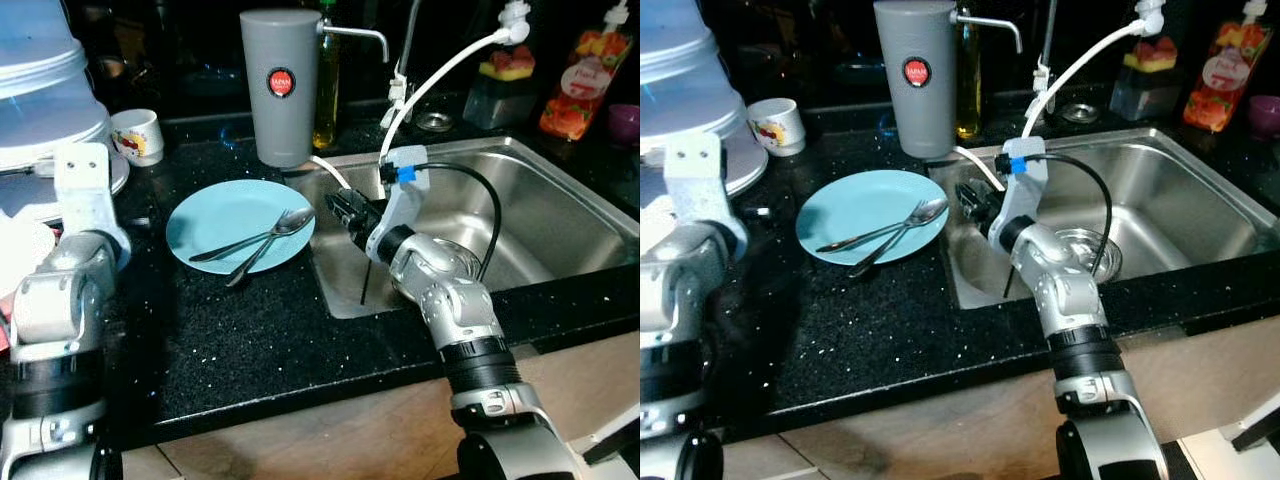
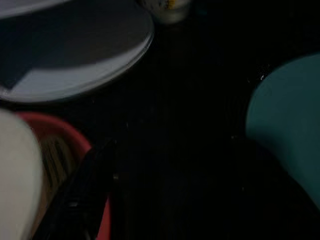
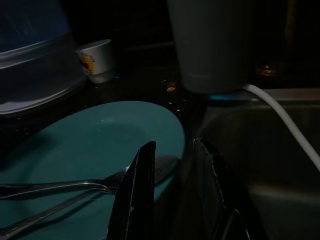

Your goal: Kitchen organization

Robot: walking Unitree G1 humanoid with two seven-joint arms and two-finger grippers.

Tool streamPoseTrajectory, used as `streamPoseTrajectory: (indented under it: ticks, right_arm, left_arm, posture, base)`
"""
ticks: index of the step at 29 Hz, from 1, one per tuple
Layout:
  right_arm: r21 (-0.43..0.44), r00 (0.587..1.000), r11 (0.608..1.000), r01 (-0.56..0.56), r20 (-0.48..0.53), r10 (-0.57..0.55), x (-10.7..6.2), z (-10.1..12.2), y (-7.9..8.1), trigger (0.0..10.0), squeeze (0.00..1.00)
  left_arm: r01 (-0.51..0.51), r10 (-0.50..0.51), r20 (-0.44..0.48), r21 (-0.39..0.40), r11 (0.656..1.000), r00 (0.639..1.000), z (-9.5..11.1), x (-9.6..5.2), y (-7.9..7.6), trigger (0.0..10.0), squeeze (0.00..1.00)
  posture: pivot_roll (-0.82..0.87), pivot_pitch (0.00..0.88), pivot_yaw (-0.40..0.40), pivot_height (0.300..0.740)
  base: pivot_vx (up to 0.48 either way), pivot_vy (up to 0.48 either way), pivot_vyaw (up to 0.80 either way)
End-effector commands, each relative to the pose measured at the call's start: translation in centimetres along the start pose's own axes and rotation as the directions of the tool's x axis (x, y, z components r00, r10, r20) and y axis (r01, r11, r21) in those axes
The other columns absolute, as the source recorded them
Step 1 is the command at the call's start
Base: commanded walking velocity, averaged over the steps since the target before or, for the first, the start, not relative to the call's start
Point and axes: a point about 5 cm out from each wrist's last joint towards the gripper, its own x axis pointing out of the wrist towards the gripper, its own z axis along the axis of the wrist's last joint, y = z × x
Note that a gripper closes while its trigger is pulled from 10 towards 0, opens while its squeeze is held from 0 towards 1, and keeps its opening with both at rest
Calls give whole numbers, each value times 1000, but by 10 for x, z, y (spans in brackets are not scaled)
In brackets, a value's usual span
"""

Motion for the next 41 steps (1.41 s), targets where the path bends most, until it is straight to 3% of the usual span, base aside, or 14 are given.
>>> streamPoseTrajectory:
  ticks: [1, 10, 22, 32, 41]
  right_arm:
    - [15, 1000, 1000, -23, -8, 23, -1, 0, 5, 10000, 0]
    - [9, 989, 989, -145, -39, 145, -7, -2, 20, 10000, 0]
    - [18, 989, 990, -143, -40, 143, -9, 0, 21, 10000, 0]
    - [38, 987, 987, -155, -40, 157, -9, 1, 23, 10000, 0]
    - [56, 987, 986, -154, -34, 156, -10, 2, 22, 10000, 0]
  left_arm:
    - [-2, 1, -38, -8, 1000, 999, -8, -7, -3, 10000, 0]
    - [64, -68, -129, -34, 997, 989, -28, -20, -24, 10000, 0]
    - [103, -111, -182, -54, 993, 977, -35, -25, -34, 10000, 0]
    - [119, -135, -298, -71, 990, 945, -50, -26, -32, 10000, 0]
    - [87, -106, -335, -71, 994, 936, -56, -21, -24, 10000, 0]
  posture:
    - [-8, 62, 34, 740]
    - [-10, 66, 34, 740]
    - [-9, 71, 38, 740]
    - [-9, 69, 40, 740]
    - [-7, 62, 41, 740]
  base:
    - [0, 0, 0]
    - [0, 0, 0]
    - [0, 0, 0]
    - [0, 0, 0]
    - [0, 0, 0]
